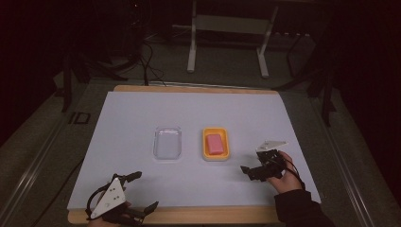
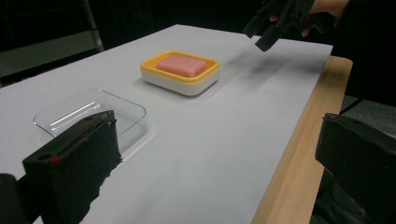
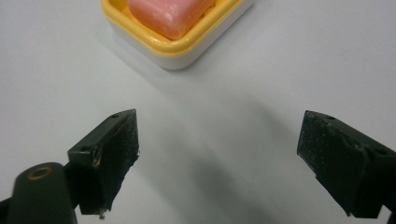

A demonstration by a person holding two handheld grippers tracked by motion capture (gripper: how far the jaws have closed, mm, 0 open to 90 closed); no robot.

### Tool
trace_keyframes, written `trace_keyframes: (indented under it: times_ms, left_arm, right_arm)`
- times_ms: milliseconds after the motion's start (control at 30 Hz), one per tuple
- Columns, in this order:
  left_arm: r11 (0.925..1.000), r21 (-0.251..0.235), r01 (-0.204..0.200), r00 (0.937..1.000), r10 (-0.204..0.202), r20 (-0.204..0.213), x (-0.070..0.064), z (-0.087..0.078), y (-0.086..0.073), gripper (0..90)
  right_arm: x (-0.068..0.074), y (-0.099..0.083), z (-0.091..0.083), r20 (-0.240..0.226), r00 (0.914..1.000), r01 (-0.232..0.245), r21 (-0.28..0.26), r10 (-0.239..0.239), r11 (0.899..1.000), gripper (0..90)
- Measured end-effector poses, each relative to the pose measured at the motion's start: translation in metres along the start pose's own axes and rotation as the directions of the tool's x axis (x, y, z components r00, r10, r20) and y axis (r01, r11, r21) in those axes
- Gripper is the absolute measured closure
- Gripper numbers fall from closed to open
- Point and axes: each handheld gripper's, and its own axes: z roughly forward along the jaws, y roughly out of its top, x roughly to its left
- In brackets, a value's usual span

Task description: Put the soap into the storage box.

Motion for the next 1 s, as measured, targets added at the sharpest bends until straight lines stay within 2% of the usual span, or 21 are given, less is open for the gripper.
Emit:
trace_keyframes:
  times_ms: [67,367,467,667,833,1000]
  left_arm:
    - [1.0,0.001,0.0,1.0,0.0,0.001,0.0,0.0,0.0,0.2]
    - [1.0,0.0,-0.003,1.0,0.003,0.002,0.0,-0.001,0.0,0.2]
    - [1.0,0.002,-0.004,1.0,0.004,0.002,-0.001,-0.001,0.001,0.2]
    - [1.0,0.0,-0.003,1.0,0.003,0.005,0.0,-0.001,0.001,0.2]
    - [1.0,-0.002,-0.003,1.0,0.003,0.006,-0.001,-0.001,0.001,0.2]
    - [1.0,0.0,-0.005,1.0,0.005,0.007,-0.001,-0.001,0.001,0.2]
  right_arm:
    - [-0.001,-0.005,-0.002,0.0,0.9999,0.013,-0.003,-0.013,1.0,12.1]
    - [-0.007,-0.02,-0.016,0.023,0.9997,-0.008,-0.074,0.01,0.997,12.2]
    - [-0.009,-0.027,-0.02,0.03,0.9995,-0.009,-0.077,0.011,0.997,12.4]
    - [-0.012,-0.038,-0.015,0.021,0.9998,-0.005,-0.063,0.006,0.998,13.3]
    - [-0.012,-0.037,-0.012,0.001,0.9999,-0.011,-0.085,0.011,0.996,13.5]
    - [-0.012,-0.038,-0.012,0.001,0.9999,-0.012,-0.085,0.012,0.996,13.5]
